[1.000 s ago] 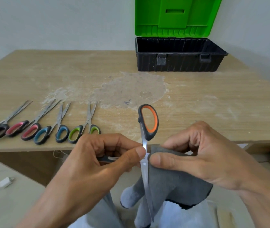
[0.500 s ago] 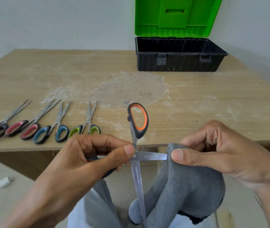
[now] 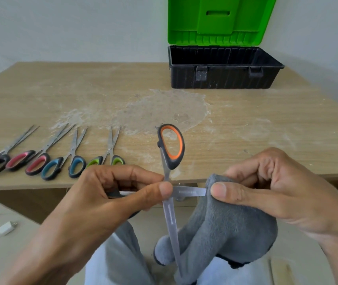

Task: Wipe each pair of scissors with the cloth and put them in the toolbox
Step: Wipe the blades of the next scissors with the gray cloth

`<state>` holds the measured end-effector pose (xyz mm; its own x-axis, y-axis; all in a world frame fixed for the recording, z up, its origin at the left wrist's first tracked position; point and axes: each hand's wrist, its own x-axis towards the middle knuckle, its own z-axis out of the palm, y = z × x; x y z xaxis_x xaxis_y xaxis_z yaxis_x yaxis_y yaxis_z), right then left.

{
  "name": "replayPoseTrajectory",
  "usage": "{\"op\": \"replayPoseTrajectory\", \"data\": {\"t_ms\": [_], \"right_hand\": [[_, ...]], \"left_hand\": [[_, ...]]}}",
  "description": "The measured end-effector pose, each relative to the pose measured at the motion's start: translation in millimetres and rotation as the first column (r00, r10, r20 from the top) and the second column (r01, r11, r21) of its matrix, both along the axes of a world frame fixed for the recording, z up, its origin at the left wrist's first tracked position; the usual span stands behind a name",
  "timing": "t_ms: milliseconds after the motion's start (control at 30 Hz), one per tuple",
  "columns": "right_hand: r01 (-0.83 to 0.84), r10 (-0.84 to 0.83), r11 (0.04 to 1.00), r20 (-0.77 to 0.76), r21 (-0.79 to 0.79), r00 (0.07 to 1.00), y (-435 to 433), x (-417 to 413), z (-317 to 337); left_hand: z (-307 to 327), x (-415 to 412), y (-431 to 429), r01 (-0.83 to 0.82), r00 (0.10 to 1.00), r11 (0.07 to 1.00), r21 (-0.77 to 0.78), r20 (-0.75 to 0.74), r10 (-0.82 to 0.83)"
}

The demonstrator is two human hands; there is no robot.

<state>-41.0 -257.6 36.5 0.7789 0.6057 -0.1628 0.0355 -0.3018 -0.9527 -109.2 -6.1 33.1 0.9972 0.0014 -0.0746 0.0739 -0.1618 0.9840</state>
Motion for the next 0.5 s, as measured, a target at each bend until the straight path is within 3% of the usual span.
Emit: {"op": "replayPoseTrajectory", "data": {"t_ms": [100,200,500], "right_hand": [[0.061,-0.062,0.995,0.01,0.073,0.998,-6.4,0.9,0.3],[0.15,-0.148,0.977,-0.021,0.153,0.989,-14.4,-0.2,-4.3],[0.159,-0.168,0.98,0.071,0.12,0.983,-6.6,-2.6,-5.1]], "left_hand": [[-0.4,0.8,3.5,-0.053,0.998,0.997,-0.055,0.028,0.054],[-2.5,1.7,12.3,-0.194,0.973,0.971,-0.143,0.096,0.209],[-4.2,8.6,-18.5,-0.42,0.849,0.82,-0.39,0.15,0.507]]}}
